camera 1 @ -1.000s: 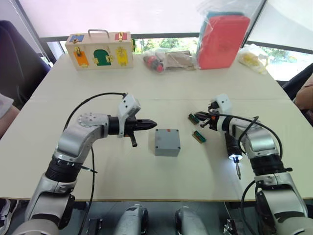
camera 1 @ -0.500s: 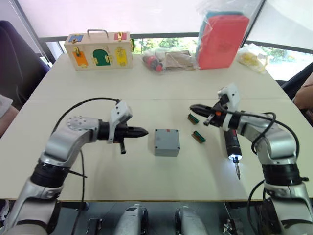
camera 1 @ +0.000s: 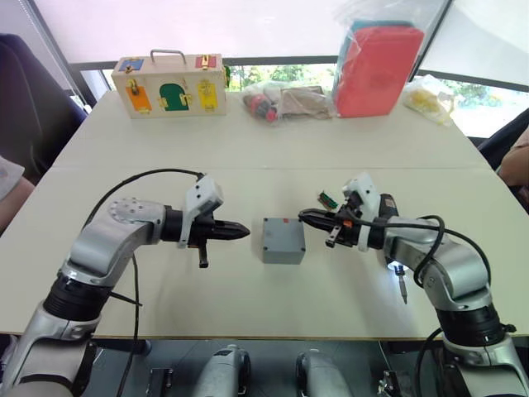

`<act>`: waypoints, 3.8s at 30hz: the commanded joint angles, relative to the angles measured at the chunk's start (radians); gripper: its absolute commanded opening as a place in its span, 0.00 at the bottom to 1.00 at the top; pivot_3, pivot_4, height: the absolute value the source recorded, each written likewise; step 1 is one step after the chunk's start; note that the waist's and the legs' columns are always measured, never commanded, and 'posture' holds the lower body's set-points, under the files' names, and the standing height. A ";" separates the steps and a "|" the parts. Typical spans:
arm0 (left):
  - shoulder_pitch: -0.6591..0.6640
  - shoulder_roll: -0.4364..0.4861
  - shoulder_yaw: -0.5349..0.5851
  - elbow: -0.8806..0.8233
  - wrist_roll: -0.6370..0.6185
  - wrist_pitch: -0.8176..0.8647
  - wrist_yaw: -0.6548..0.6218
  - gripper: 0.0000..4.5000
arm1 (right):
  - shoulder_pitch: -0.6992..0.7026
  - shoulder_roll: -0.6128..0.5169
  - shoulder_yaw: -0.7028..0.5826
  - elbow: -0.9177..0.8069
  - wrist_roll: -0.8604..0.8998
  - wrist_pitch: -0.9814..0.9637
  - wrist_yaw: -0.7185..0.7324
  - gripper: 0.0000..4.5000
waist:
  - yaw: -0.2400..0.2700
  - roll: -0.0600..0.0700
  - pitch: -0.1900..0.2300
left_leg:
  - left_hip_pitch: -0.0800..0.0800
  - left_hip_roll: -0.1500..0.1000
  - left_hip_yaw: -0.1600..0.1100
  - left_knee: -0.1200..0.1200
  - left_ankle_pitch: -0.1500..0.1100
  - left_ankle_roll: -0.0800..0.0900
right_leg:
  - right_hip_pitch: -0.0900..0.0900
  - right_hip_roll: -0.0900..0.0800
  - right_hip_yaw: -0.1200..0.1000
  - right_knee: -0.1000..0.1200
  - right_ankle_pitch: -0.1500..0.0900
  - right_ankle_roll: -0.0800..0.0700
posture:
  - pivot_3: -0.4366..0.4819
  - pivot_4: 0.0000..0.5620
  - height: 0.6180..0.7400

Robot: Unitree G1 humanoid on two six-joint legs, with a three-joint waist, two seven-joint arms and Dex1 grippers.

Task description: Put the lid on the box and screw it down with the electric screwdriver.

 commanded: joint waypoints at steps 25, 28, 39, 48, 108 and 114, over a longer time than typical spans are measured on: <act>-0.033 -0.035 0.003 -0.037 -0.020 0.012 0.035 0.00 | -0.041 -0.035 -0.016 0.034 -0.015 -0.007 -0.004 0.61 | 0.000 0.000 0.000 | 0.000 0.000 0.000 0.000 0.000 0.000 | 0.000 0.000 0.000 0.000 0.000 0.000 | 0.48 0.27 1.00; -0.064 -0.066 0.018 -0.031 -0.046 0.015 0.030 0.00 | -0.071 -0.088 -0.151 -0.014 0.088 0.151 -0.022 0.77 | 0.004 0.000 0.000 | 0.000 0.000 0.000 0.000 0.000 0.000 | 0.000 0.000 0.000 0.000 0.000 0.000 | 0.48 0.27 1.00; -0.181 -0.098 -0.088 0.024 0.022 -0.189 -0.113 0.00 | -0.489 -0.444 -0.127 0.315 0.227 0.824 -0.168 0.99 | -0.001 0.000 0.000 | 0.000 0.001 0.000 -0.003 0.000 0.000 | -0.001 0.000 0.001 -0.001 -0.002 -0.003 | 0.48 0.27 1.00; -0.160 -0.149 -0.128 0.044 0.066 -0.289 -0.126 0.00 | -0.519 -0.682 0.215 0.460 0.558 0.824 -0.298 0.99 | -0.002 0.001 0.000 | 0.000 0.000 0.004 -0.001 -0.004 0.006 | -0.003 -0.005 0.003 -0.002 -0.002 -0.003 | 0.48 0.27 1.00; -0.166 -0.175 -0.137 0.205 0.136 -0.193 -0.039 0.00 | -0.027 0.251 -0.168 -0.210 0.273 -0.142 -0.396 0.41 | 0.001 0.004 -0.001 | 0.000 -0.001 0.003 0.001 -0.001 0.001 | -0.001 0.000 0.003 0.001 -0.001 0.000 | 0.48 0.27 1.00; -0.144 -0.199 -0.185 0.201 0.193 -0.218 -0.015 0.00 | 0.014 0.233 -0.129 -0.181 0.221 -0.191 -0.355 0.41 | -0.003 0.004 -0.001 | 0.000 0.000 0.002 0.001 0.000 0.001 | -0.001 0.001 0.003 0.002 -0.001 0.000 | 0.48 0.27 1.00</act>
